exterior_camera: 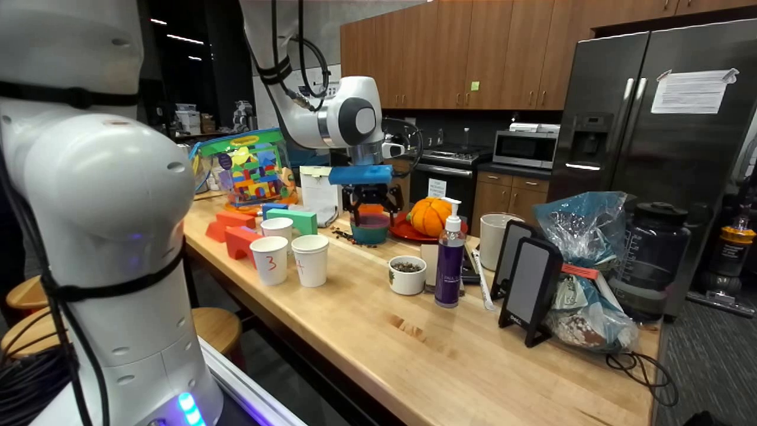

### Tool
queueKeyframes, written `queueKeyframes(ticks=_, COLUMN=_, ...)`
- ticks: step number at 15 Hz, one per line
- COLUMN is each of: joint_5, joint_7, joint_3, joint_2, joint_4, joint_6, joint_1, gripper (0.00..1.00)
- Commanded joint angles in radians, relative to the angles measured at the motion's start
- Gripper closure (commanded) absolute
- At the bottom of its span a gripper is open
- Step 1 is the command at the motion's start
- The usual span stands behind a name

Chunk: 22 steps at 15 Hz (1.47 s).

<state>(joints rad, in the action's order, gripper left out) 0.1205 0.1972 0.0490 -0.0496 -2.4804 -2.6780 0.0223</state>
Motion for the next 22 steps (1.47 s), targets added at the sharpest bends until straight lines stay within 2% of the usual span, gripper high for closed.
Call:
queueKeyframes(ticks=1, joint_5=0.087, joint_7=-0.049, joint_3=-0.024, joint_2=0.049, joint_4=-0.052, joint_6=0.029, joint_1=-0.012, gripper=0.0)
queueKeyframes(ticks=8, joint_5=0.157, joint_7=-0.066, joint_3=-0.031, joint_2=0.063, joint_4=-0.088, joint_6=0.047, joint_1=-0.011, gripper=0.0)
queueKeyframes(ticks=13, joint_5=0.15, joint_7=-0.032, joint_3=-0.022, joint_2=0.078, joint_4=-0.094, joint_6=0.078, joint_1=-0.02, gripper=0.0)
queueKeyframes(ticks=17, joint_5=0.141, joint_7=0.008, joint_3=-0.01, joint_2=0.136, joint_4=-0.13, joint_6=0.133, joint_1=-0.041, gripper=0.0)
queueKeyframes(ticks=22, joint_5=0.166, joint_7=0.028, joint_3=0.002, joint_2=0.244, joint_4=-0.197, joint_6=0.114, joint_1=-0.063, gripper=0.0)
